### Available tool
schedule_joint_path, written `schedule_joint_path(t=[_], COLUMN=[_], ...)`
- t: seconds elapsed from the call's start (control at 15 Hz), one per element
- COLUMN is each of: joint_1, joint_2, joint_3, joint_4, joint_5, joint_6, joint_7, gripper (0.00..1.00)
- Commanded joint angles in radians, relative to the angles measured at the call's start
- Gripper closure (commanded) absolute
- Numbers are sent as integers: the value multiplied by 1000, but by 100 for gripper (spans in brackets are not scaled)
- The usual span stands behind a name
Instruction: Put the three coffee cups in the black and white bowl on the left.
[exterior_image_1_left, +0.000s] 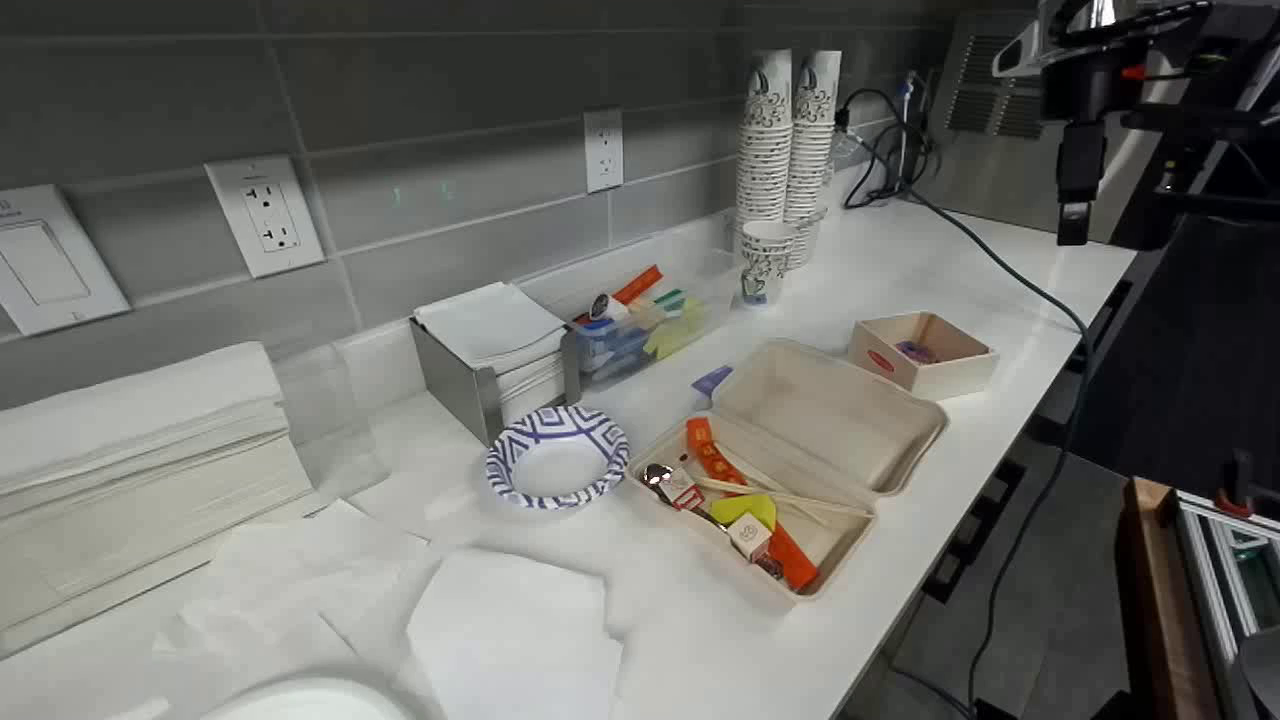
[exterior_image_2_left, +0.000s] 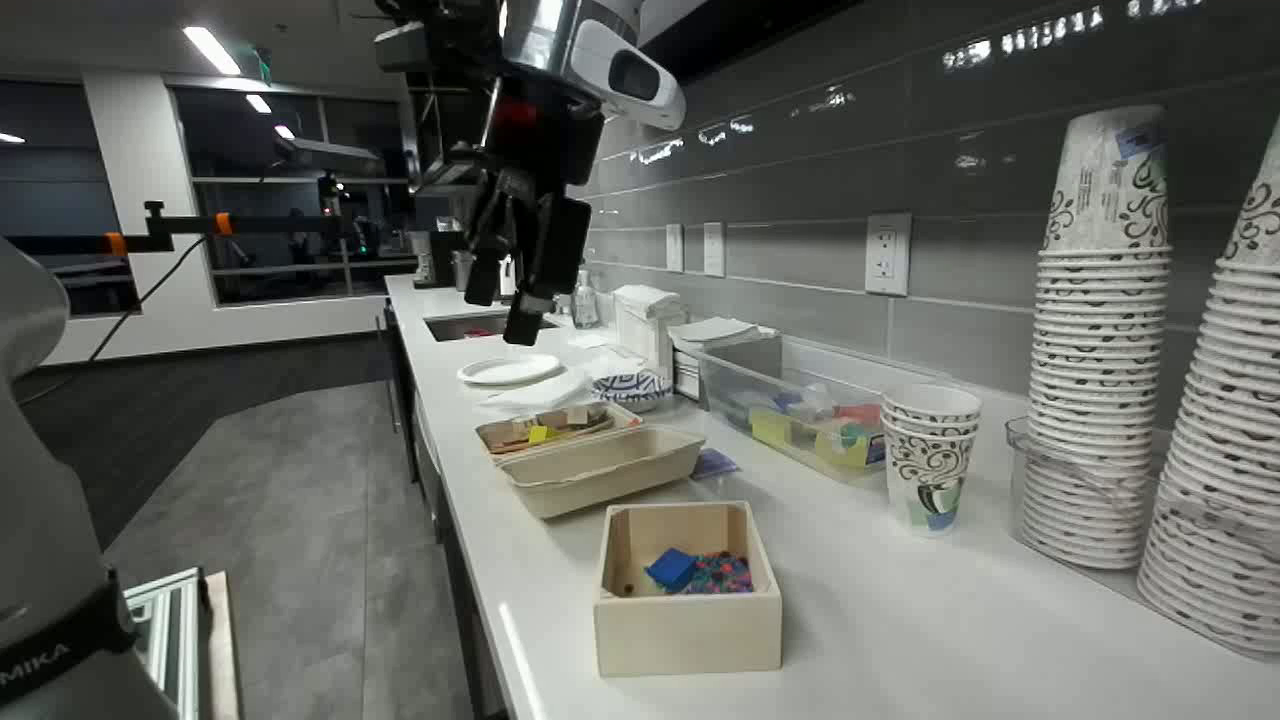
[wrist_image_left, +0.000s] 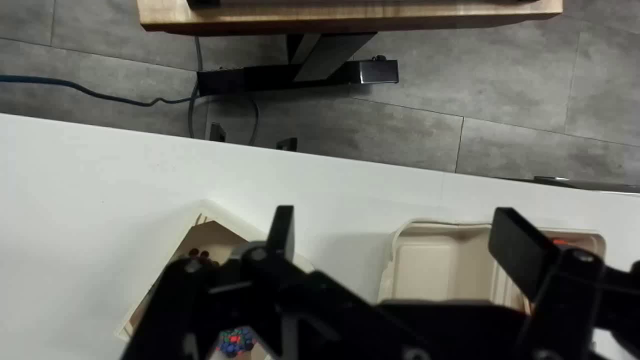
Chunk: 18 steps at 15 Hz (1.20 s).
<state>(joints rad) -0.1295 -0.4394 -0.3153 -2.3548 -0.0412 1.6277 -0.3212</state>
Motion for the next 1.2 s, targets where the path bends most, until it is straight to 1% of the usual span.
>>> schedule_joint_path(t=[0.0,0.47,0.53,0.8,0.93,1.07,1.13], joint_1=[-18,-18,-19,-18,-22,-37,-45], joint_2=[3,3,22,191,288,392,444], joint_3=[15,15,20,25,29,34,32], joint_4=[3,3,7,66,118,188,235], joint_5=[6,6,11,86,119,133,150], joint_6=[-3,-3,19,224,310,378,387], joint_7=[-7,-7,21,148,210,291,326], gripper=[0,0,0,0,0,0,0])
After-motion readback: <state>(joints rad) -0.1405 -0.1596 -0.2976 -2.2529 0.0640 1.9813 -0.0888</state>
